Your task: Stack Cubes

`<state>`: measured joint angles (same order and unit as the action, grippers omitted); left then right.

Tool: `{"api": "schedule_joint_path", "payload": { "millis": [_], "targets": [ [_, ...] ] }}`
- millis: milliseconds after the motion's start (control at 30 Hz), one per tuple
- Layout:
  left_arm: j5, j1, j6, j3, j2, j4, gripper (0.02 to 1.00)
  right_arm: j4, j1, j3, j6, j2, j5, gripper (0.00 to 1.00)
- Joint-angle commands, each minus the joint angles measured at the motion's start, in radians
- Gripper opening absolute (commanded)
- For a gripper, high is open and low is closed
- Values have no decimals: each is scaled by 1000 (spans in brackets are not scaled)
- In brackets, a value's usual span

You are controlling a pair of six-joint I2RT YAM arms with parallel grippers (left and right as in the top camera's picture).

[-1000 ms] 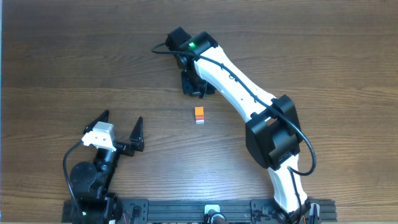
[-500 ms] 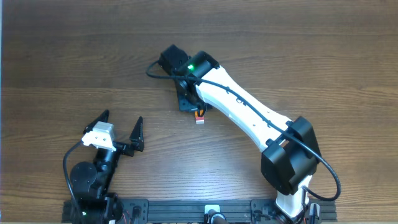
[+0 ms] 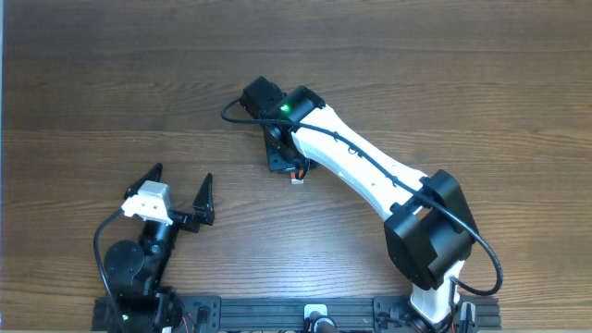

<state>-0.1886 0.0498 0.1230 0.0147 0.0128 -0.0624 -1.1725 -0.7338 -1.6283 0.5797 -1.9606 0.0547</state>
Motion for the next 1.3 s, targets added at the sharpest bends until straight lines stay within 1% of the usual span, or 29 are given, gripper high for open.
{"api": "schedule_joint_path", "payload": {
  "millis": [33, 267, 1300],
  "targets": [
    [-12, -5, -18, -9, -8, 5, 1000, 3, 2, 6, 11, 17, -11, 9],
    [-12, -5, -18, -9, -8, 5, 1000, 20, 2, 6, 11, -8, -24, 7],
    [-12, -5, -18, -9, -8, 5, 1000, 33, 22, 31, 11, -38, -24, 9]
  ]
}}
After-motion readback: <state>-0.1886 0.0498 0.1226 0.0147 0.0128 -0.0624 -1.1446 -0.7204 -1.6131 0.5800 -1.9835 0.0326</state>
